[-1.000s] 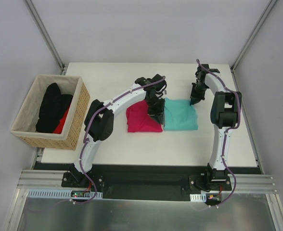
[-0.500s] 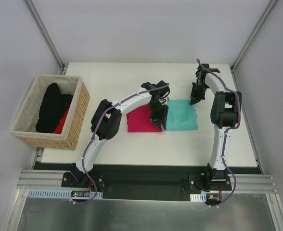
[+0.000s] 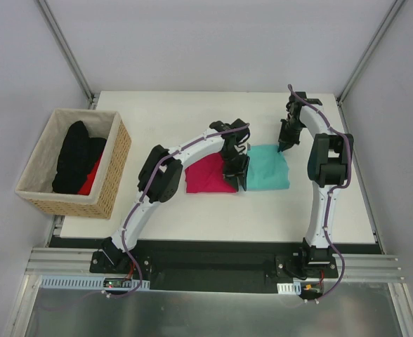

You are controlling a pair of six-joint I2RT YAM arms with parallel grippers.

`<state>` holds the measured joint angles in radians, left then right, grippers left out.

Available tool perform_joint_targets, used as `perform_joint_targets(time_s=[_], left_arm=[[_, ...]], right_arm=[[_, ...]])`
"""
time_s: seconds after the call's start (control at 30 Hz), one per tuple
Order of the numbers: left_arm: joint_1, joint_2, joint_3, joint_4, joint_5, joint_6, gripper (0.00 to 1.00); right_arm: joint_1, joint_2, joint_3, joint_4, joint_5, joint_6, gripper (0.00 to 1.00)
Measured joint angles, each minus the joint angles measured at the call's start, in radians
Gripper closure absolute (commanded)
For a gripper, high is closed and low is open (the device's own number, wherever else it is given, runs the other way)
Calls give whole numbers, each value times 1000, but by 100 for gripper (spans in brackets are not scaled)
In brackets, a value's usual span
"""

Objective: Fold and stack the t-shirts
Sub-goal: Put the neatly folded tshirt into the corner of the board with both arms

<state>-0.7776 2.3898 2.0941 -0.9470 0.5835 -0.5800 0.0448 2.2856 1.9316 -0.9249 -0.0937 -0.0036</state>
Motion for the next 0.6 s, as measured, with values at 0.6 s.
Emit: perform_joint_targets(time_s=[0.6], left_arm=[[40,92,37,0,58,5,64]], right_arm=[[-4,0,11,-8,0,0,99]])
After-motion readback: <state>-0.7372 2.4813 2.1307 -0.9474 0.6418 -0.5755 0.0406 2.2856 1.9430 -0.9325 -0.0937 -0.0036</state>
